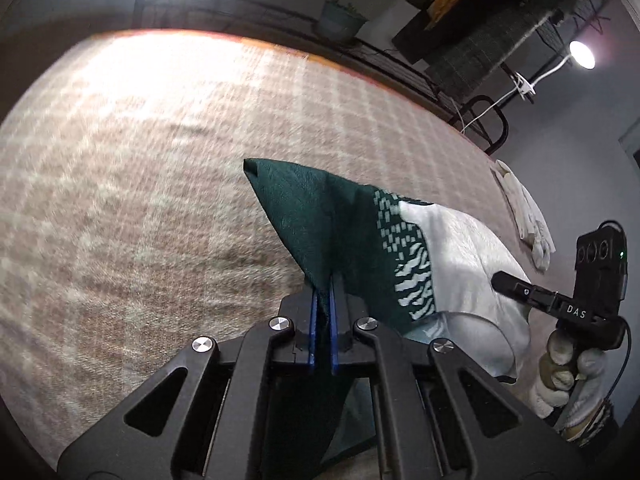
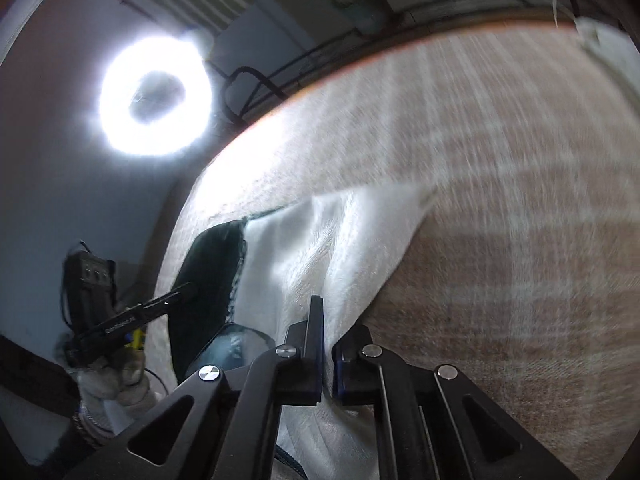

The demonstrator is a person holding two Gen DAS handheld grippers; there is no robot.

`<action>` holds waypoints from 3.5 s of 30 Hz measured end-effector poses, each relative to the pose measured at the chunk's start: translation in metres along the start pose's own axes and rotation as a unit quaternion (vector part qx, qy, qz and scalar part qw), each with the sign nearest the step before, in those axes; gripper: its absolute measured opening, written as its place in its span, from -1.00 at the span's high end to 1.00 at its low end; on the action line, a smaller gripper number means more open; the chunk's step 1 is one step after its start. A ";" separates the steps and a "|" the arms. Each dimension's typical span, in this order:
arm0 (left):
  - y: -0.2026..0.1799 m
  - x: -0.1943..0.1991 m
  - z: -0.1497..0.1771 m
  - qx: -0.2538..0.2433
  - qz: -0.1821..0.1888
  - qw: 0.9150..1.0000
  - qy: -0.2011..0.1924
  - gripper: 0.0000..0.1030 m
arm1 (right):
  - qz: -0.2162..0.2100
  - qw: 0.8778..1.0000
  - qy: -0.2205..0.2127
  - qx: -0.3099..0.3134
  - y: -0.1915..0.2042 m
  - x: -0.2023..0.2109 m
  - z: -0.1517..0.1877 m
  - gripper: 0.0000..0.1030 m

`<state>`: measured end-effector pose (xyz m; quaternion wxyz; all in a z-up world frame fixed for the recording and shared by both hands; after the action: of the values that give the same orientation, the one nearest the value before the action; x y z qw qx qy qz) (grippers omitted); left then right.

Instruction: Fold small clothes

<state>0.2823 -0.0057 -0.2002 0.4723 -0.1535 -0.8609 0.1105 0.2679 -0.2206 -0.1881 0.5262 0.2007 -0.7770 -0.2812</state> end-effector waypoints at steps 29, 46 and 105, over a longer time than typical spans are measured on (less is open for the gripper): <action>-0.201 -0.039 -0.068 -0.116 0.070 0.990 -0.034 0.97 | 0.088 0.988 -0.111 0.055 -0.044 0.139 -0.058 0.98; -0.343 -0.139 -0.131 -0.177 0.115 0.976 -0.044 0.97 | 0.191 0.965 -0.172 0.053 -0.160 0.240 -0.148 0.98; -0.416 -0.087 -0.140 -0.273 0.028 0.954 -0.120 -0.04 | 0.318 0.913 -0.245 0.065 -0.195 0.348 -0.186 0.35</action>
<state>0.3786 -0.4176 -0.0547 0.3026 -0.2863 -0.9039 -0.0976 0.3171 -0.6231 -0.0156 0.3667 -0.0989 -0.9208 -0.0883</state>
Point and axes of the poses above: each gripper's, at about its wrist camera, not at the fingertips, and x roughly against the way its jaws point, y to its left, z to its underside, the point moved 8 cm from there along -x, roughly the way its jaws point, and after that the axes turned 9 degrees about -x, right-handed, at the moved point
